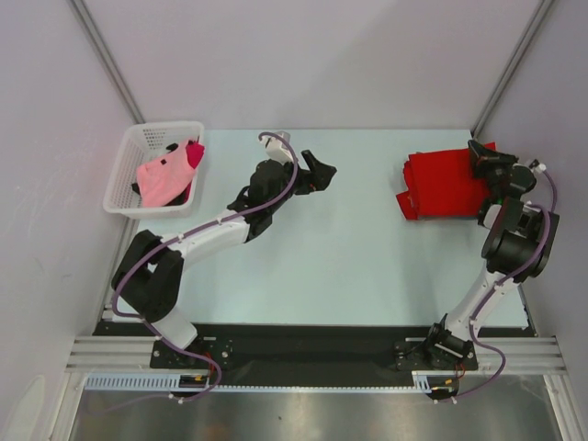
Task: Fold and stack the t-shirts
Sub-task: Neatly place the folded tshirt to the corner
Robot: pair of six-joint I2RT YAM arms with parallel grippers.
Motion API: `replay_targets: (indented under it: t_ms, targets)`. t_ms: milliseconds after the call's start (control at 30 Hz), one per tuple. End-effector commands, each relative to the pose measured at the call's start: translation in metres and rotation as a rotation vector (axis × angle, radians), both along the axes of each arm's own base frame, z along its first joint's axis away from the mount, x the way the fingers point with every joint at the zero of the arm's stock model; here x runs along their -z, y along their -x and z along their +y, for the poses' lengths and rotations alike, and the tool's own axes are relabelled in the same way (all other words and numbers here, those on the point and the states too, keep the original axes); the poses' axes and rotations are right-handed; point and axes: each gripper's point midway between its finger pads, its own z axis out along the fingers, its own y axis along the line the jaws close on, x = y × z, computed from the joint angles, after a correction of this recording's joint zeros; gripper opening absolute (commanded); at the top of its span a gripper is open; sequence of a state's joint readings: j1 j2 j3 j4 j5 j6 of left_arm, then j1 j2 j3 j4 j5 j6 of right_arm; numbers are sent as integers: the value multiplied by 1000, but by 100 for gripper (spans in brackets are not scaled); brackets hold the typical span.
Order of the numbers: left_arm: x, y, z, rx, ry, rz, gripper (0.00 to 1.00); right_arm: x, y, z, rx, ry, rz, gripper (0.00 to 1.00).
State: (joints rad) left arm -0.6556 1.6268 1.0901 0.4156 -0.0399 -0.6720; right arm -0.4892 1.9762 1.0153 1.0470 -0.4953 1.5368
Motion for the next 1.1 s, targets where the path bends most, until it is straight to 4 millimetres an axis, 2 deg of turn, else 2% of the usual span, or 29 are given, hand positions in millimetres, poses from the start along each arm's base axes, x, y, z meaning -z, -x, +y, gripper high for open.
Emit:
replay_targets:
  t_ms: [0, 33, 67, 100, 133, 167, 233, 267, 367, 433, 467, 500, 567, 667, 700, 733, 800, 833, 867, 900, 933, 967, 1000, 1033, 1067]
  targets:
    - [-25, -7, -3, 9, 43, -62, 91, -5, -26, -8, 70, -30, 31, 0]
    - [-23, -7, -3, 7, 40, -58, 91, -11, -33, -17, 117, -54, 19, 0]
    - [-22, -6, -3, 9, 36, -57, 91, 1, -37, -22, 146, -83, 45, 0]
    - [-23, -6, -3, 10, 33, -59, 91, 4, -40, -26, 175, -95, 49, 0]
    - [-21, -7, -2, 7, 25, -59, 91, -3, -49, -33, 196, -93, 36, 0]
    - [-20, -7, -2, 6, 22, -57, 91, 19, -56, -37, 204, -116, 97, 0]
    - [-19, -7, 0, 4, 15, -51, 91, 31, -63, -43, 223, -125, 114, 0]
    - [-16, -6, 1, 4, 12, -46, 91, 44, -67, -46, 228, -145, 131, 0]
    - [-10, -5, 3, 0, 6, -33, 91, 59, -72, -54, 233, -162, 173, 0]
    - [-5, -4, 4, 0, 10, -16, 91, 58, -71, -58, 255, -165, 196, 0]
    - [1, 0, 2, 15, 20, 7, 91, 65, -69, -57, 269, -173, 245, 0]
    - [3, 0, 2, 13, 26, 15, 91, 50, -69, -56, 281, -152, 237, 0]
    - [9, 6, 0, 36, 30, 40, 91, 37, -70, -54, 286, -122, 237, 0]
    - [11, 10, 4, 37, 10, 40, 91, -11, -73, -43, 258, -56, 175, 0]
    - [9, 12, 9, 26, -5, 40, 92, -23, -73, -39, 249, -34, 169, 0]
    - [5, 14, 11, 29, -25, 28, 92, -47, -70, -33, 238, 25, 166, 0]
    - [-3, 18, 23, -4, -57, 16, 94, -70, -65, -24, 222, 115, 169, 0]
    - [-6, 18, 31, -30, -78, 2, 95, -78, -62, -16, 223, 222, 178, 0]
    - [-4, 20, 37, -48, -96, 6, 96, -94, -49, -9, 231, 265, 189, 0]
    - [-14, 25, 45, -62, -101, -4, 96, -102, -42, -4, 246, 317, 191, 0]
    - [-14, 26, 52, -88, -114, -6, 97, -107, -38, 13, 223, 366, 185, 0]
    - [-14, 29, 57, -97, -135, -14, 97, -111, -23, 23, 217, 443, 199, 0]
    - [-13, 32, 63, -106, -153, -9, 97, -113, -17, 35, 206, 482, 200, 0]
    - [-22, 35, 71, -127, -156, -29, 98, -105, -11, 55, 171, 515, 221, 0]
    - [-18, 39, 75, -131, -168, -23, 98, -106, 5, 70, 153, 592, 228, 0]
